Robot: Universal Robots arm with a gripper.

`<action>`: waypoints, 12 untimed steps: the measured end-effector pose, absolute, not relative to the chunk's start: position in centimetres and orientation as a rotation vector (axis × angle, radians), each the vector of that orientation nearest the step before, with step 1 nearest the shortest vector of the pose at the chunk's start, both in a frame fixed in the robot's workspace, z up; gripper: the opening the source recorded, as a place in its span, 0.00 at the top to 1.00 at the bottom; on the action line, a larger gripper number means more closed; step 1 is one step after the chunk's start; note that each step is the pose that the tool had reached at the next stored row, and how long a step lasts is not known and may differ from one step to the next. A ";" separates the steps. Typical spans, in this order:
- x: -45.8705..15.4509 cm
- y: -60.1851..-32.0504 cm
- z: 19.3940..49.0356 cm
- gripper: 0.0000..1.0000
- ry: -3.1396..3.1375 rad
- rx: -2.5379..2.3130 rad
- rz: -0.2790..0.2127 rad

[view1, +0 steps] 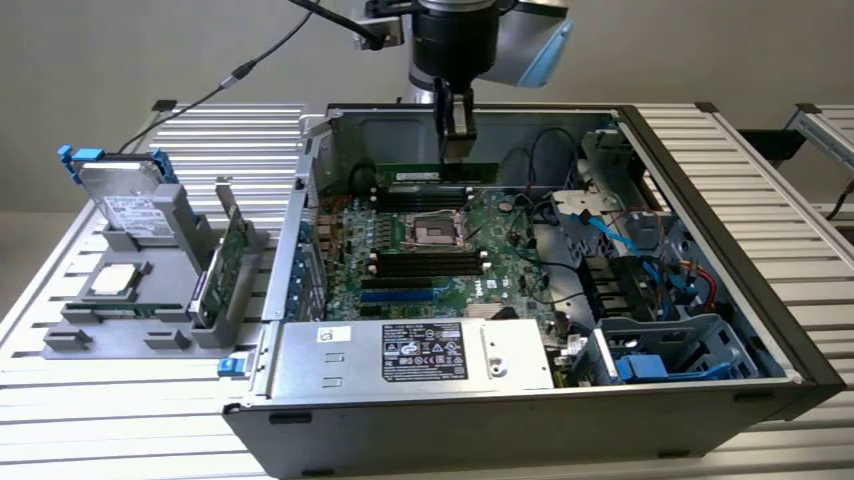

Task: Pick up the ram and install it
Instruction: 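Pick up the ram and move it above insertion slot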

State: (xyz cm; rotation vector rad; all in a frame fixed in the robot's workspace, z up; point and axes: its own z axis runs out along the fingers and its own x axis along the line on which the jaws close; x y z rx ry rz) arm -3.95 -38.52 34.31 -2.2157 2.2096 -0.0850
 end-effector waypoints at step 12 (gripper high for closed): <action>-4.4 -38.3 32.9 0.87 2.222 -2.230 -0.094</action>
